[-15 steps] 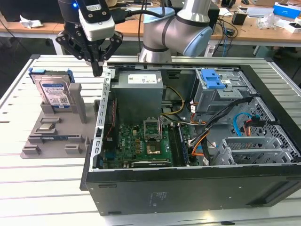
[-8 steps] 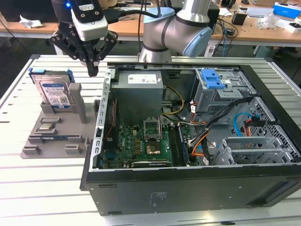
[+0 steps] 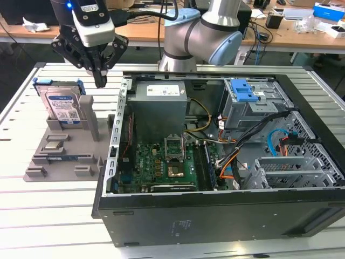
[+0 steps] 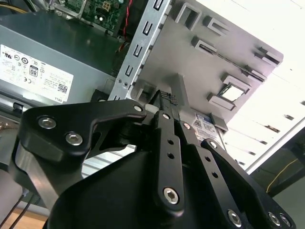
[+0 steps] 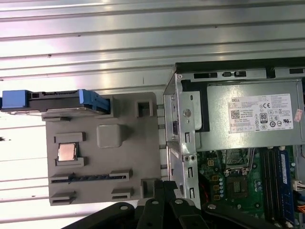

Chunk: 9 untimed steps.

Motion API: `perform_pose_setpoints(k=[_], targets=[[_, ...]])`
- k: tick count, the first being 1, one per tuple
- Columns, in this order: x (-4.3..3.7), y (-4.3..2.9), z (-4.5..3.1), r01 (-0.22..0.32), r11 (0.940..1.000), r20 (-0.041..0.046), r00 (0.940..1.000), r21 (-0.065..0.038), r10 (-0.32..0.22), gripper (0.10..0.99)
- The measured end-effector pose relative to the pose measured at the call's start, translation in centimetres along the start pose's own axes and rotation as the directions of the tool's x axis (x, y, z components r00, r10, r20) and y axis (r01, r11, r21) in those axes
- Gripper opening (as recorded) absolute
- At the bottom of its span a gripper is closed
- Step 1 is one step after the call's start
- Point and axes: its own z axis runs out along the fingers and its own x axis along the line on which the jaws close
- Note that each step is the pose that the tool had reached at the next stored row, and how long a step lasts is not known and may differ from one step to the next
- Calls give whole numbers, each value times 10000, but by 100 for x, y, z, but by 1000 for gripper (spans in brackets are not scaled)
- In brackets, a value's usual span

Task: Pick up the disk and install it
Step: 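Reach for the disk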

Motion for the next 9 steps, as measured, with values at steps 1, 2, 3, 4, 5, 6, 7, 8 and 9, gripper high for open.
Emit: perform_pose_setpoints(k=[1, 2, 3, 4, 5, 6, 7, 8, 9], targets=[[14, -1, 0, 0, 10000, 0, 10000, -1, 0, 106], [24, -2, 0, 0, 10000, 0, 10000, -1, 0, 106], [34, -3, -1, 0, 10000, 0, 10000, 0, 0, 106], [44, -3, -1, 0, 10000, -1, 10000, 0, 0, 106], [65, -5, -1, 0, 10000, 0, 10000, -1, 0, 106], [77, -6, -2, -1, 10000, 0, 10000, -1, 1, 106], [89, -7, -2, 0, 10000, 0, 10000, -1, 0, 106], [104, -8, -3, 0, 10000, 0, 10000, 0, 0, 106], [116, -9, -3, 0, 10000, 0, 10000, 0, 0, 106]])
